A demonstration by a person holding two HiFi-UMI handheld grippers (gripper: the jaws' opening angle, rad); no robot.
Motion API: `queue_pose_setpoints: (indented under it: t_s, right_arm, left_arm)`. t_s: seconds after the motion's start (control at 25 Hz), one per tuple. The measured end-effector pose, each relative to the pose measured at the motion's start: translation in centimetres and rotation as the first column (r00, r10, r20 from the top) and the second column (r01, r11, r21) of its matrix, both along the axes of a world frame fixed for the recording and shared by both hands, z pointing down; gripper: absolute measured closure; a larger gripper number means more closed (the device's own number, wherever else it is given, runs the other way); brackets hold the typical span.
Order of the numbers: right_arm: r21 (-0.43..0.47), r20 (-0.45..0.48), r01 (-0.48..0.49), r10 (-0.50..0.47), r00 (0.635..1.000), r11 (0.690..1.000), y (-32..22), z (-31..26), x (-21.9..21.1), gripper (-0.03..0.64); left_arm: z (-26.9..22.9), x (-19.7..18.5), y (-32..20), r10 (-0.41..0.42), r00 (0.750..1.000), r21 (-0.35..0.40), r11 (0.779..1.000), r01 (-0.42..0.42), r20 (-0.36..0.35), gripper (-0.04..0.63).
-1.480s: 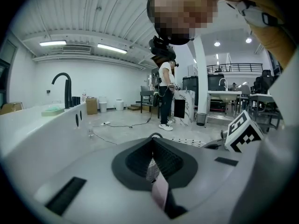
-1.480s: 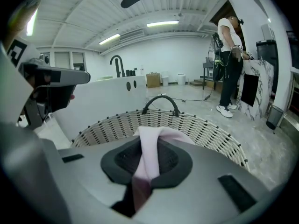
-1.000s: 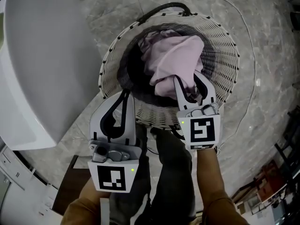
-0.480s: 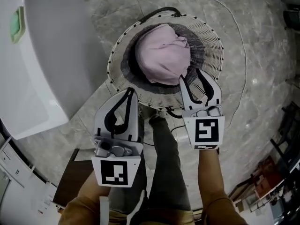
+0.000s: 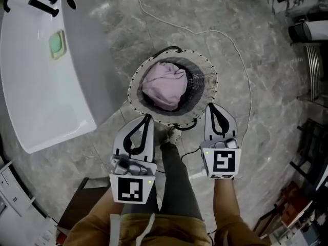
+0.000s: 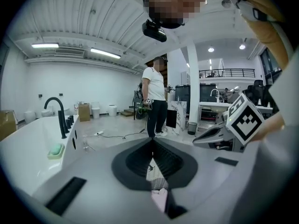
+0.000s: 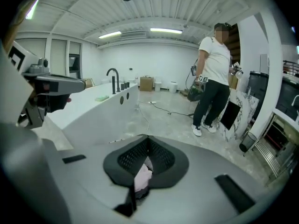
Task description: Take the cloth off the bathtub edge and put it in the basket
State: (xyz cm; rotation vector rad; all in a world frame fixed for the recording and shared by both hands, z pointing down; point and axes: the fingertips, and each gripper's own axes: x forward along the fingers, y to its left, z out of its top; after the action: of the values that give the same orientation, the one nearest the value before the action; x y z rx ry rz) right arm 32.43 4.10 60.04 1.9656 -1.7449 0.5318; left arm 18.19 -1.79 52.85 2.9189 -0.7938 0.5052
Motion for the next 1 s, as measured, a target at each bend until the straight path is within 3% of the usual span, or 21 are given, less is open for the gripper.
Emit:
queue_pose_setpoints:
  t_s: [0.24,0.52,1.0]
  right_arm:
    - [0.076,-0.002,-0.057,0.057,0.998,0.995,2.0,-11.8,0.9,0.612]
    - [0.23,-0.022,-0.116,0.125,0.992,0.966,3.1,-24.1,0.4,0.612]
    - [0.413,-0.089,-0.1,0.149,0.985,0.905,5.8,-38.1,-1.1,0.612]
  left_arm:
    - [-8.7,0.0,1.5,0.044,0.999,0.047,0.998,-0.042,-0.028,0.589]
    - [-18.9,0.1,1.6,0.098,0.991,0.163,0.983,-0.082,-0.092,0.589]
    - [-30.3,-0.9,3.2,0.163,0.976,0.306,0.945,-0.113,-0.144,0.589]
